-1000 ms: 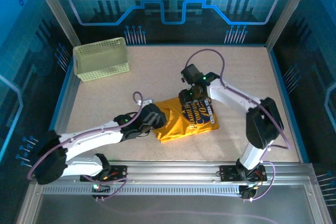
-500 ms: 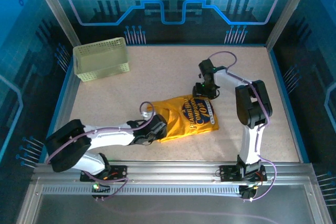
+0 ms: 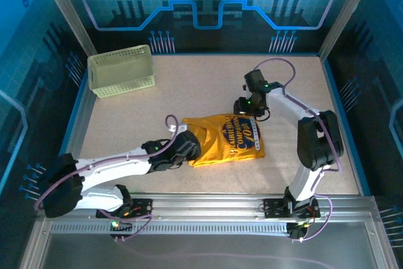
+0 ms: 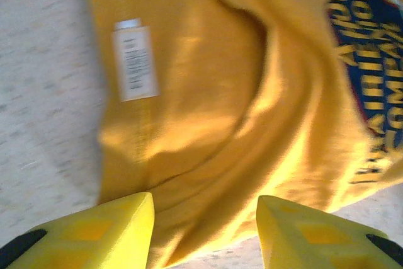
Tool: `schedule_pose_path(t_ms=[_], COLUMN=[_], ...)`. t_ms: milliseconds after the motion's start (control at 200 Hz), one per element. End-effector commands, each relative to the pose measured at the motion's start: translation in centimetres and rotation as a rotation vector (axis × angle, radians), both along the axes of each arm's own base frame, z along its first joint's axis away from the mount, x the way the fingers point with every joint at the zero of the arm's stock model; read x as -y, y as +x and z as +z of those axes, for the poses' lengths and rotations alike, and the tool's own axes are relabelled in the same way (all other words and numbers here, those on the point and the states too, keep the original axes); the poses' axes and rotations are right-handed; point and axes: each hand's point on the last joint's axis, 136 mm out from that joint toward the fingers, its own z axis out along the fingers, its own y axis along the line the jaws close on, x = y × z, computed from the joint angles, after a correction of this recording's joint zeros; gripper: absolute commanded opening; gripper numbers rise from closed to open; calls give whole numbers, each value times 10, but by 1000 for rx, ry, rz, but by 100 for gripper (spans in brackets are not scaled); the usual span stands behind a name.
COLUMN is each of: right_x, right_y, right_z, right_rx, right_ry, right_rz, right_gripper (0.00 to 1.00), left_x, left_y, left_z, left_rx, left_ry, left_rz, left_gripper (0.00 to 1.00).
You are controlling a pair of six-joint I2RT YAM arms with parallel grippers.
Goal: Fold the inside-out t-shirt
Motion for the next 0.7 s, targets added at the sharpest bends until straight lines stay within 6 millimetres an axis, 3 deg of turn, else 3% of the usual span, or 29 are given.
schedule_pose_path(t_ms=[0,100,180,280,420,550,690], right_x=[-4,-18,-21,-4,28,43,38], right_y=[-11,-14,-15,-15,-18,-18,-18], right_z=[-9,-17,-25,-39,-60,-58,-25], right_rx=[-6,-30,-49,-85,-146,-110,-32], right_ry=[-2,63,73,25,-19,-28,-22], right_rz=[34,70,61,-9,-124,-148,-83], right_gripper=[58,58,58,58,57,58,59], left_x=[28,51,54,36,-3,-25,-19], left_y=[-2,-8,-14,-26,-46,-51,-39], left_z=[-4,-20,-37,-59,-85,-82,-59], left_rx=[1,-48,-98,-149,-209,-191,-117], left_ry=[48,22,26,75,134,151,147], left_rz=[-104,-163,-167,-136,-65,-31,-59], left_gripper=[47,46,45,44,44,45,48])
